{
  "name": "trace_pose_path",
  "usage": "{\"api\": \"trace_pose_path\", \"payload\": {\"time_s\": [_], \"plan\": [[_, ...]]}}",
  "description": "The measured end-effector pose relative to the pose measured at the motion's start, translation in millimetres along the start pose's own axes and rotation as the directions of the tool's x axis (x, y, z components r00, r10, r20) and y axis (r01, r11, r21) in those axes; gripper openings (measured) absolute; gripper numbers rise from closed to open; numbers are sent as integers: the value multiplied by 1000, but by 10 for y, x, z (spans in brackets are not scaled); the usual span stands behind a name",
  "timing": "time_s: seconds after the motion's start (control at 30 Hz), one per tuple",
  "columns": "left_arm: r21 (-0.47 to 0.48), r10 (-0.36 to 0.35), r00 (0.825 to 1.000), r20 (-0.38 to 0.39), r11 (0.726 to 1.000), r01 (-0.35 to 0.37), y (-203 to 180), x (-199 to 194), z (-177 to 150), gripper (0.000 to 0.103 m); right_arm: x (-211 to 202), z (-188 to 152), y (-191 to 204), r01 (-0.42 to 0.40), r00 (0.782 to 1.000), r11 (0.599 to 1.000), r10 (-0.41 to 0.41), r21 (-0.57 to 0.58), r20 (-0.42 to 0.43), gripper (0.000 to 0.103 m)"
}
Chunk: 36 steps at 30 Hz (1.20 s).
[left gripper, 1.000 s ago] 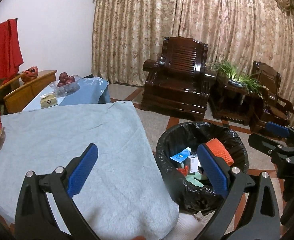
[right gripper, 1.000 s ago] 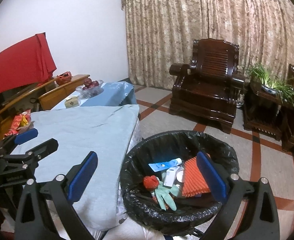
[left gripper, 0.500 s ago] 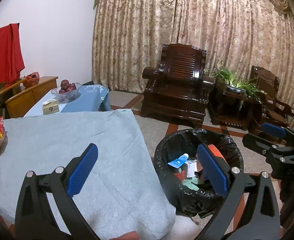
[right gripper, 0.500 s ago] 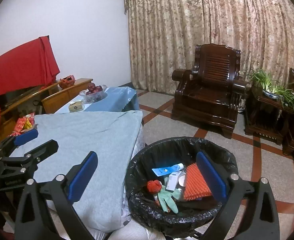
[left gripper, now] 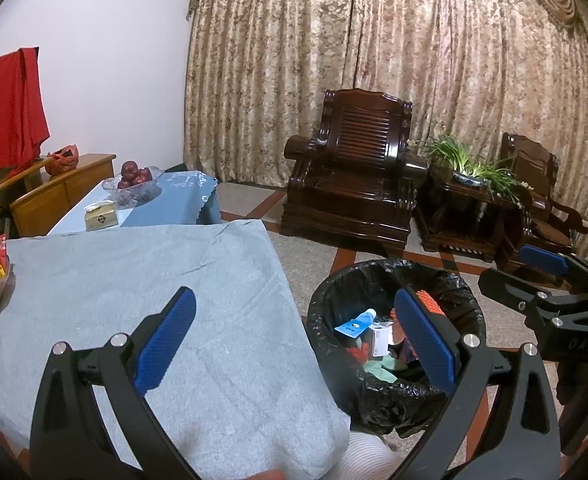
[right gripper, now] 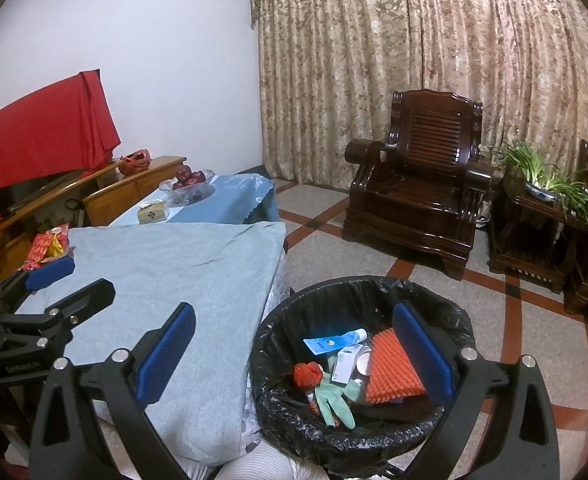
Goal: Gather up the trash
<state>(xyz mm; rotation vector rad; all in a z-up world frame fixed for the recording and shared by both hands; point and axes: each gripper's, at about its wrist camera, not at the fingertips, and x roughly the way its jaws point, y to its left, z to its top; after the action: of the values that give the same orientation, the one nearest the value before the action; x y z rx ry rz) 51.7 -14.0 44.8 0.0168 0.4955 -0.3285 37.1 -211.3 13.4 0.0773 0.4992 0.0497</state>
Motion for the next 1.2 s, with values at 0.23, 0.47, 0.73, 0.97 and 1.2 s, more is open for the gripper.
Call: {"api": "trace_pose_path", "payload": {"time_s": [0.23,0.47,0.73,0.97,1.2], "plan": [[1,0,1000,0,1000,0,7,1,-1,97,4,1,2,0,1000,1000,0,0,-1,97],[2,-1,1000,-3,1000,1,38,14,11,97,3,3,9,0,1000,1000,0,-1,-2,97],[2,-1,1000,-4,1000,1,39,16,15,97,14,2,8,0,1000,1000,0,0,-5,97],[1,-1,1000,-5,1000,1,77,28,16,97,15,1,6,0,1000,1000,0,0,-5,97],[2,-2,1000,-6,1000,2,73,27,19,97,15,5,2,-1,1000,1000,1,0,-6,97]]}}
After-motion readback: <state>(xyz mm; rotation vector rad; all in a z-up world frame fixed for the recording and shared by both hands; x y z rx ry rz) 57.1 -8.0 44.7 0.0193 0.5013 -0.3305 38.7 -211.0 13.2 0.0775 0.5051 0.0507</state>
